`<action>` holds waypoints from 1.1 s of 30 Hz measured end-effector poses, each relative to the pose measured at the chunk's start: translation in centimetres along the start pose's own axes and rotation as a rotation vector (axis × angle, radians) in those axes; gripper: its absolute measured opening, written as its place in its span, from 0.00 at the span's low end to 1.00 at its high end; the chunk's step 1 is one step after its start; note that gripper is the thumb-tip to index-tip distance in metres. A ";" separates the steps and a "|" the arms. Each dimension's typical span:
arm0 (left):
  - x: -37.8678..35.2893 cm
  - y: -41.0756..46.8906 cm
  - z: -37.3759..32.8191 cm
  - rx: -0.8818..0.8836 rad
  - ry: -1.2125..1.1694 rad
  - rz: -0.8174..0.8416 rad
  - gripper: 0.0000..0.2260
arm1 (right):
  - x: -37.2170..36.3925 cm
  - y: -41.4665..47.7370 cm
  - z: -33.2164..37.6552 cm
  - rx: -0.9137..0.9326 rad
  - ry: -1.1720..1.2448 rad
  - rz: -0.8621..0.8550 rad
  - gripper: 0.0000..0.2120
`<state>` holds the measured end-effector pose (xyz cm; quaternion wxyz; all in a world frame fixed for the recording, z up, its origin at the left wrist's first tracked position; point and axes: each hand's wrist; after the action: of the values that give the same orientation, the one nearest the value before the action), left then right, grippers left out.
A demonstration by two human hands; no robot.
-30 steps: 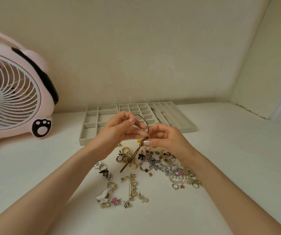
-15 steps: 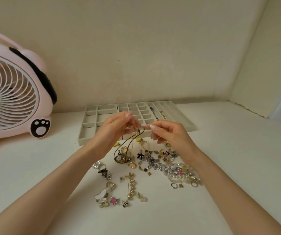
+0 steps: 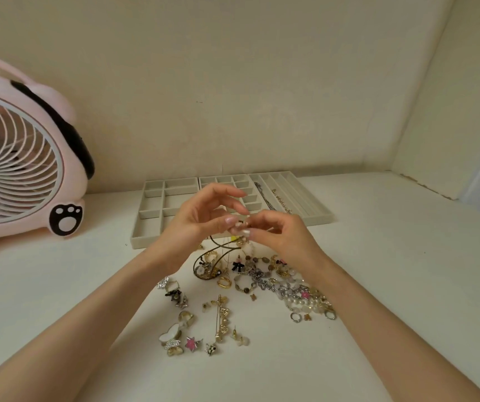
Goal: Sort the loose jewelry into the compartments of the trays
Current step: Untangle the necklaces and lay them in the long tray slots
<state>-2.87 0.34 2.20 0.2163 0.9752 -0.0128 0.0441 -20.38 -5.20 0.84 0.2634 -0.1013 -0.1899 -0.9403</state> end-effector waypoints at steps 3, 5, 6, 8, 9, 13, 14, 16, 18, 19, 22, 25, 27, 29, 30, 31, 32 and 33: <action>0.2 0.0 -0.2 0.032 0.041 -0.050 0.13 | 0.6 0.0 0.5 0.019 0.111 -0.042 0.05; 0.1 -0.1 -0.3 0.087 0.065 -0.059 0.13 | 1.1 0.2 0.5 0.014 0.206 -0.074 0.07; 0.2 -0.1 -0.3 0.117 0.088 -0.051 0.12 | 1.3 0.3 0.6 0.010 0.250 -0.088 0.07; 0.1 -0.1 -0.2 0.158 0.195 -0.045 0.10 | 1.6 0.4 0.7 0.001 0.322 -0.112 0.04; 0.1 -0.1 0.0 0.165 0.289 -0.055 0.09 | 1.7 0.4 0.7 0.000 0.347 -0.119 0.03; -0.3 -0.2 1.0 0.041 0.742 -0.135 0.04 | 1.5 0.5 0.6 0.005 0.379 -0.129 0.04; -0.4 -0.2 1.0 0.042 0.742 -0.154 0.03 | 1.5 0.5 0.6 0.006 0.394 -0.140 0.04; -0.1 -0.2 1.2 0.089 0.681 -0.195 0.02 | 1.7 0.6 0.5 0.009 0.431 -0.167 0.05; 0.2 0.0 1.4 0.153 0.567 -0.232 0.02 | 2.0 0.7 0.5 0.018 0.453 -0.171 0.06; 0.3 0.2 1.4 0.187 0.483 -0.239 0.02 | 2.1 0.6 0.6 0.024 0.457 -0.163 0.06; 0.1 0.1 1.1 0.262 0.243 -0.218 0.03 | 2.0 0.5 0.6 0.022 0.463 -0.162 0.05; -0.2 -0.1 0.5 0.289 0.137 -0.186 0.04 | 2.1 0.5 0.6 0.019 0.442 -0.181 0.04; -0.4 -0.1 0.4 0.288 0.151 -0.164 0.04 | 2.2 0.5 0.5 0.015 0.428 -0.187 0.04; -0.4 -0.2 0.5 0.276 0.189 -0.143 0.04 | 2.2 0.6 0.5 0.009 0.415 -0.192 0.03; -0.4 -0.2 0.5 0.270 0.210 -0.137 0.04 | 2.3 0.6 0.4 0.007 0.409 -0.195 0.03; -0.4 -0.3 0.6 0.266 0.229 -0.135 0.04 | 2.3 0.6 0.4 0.006 0.404 -0.198 0.03; -0.5 -0.3 0.6 0.266 0.244 -0.136 0.04 | 2.3 0.7 0.4 0.004 0.398 -0.203 0.02; -0.5 -0.3 0.6 0.270 0.255 -0.138 0.04 | 2.3 0.7 0.3 0.003 0.390 -0.212 0.02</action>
<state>-3.28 0.36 1.47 0.0861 0.9805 0.0874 0.1537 -21.92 -6.70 2.05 0.1952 0.1035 -0.1462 -0.9643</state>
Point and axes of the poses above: each hand's wrist, its own y-axis towards the middle knuckle, its own x-axis out of the back of the hand, z = x × y, and after that the axes turned 3 degrees about -z, right-handed
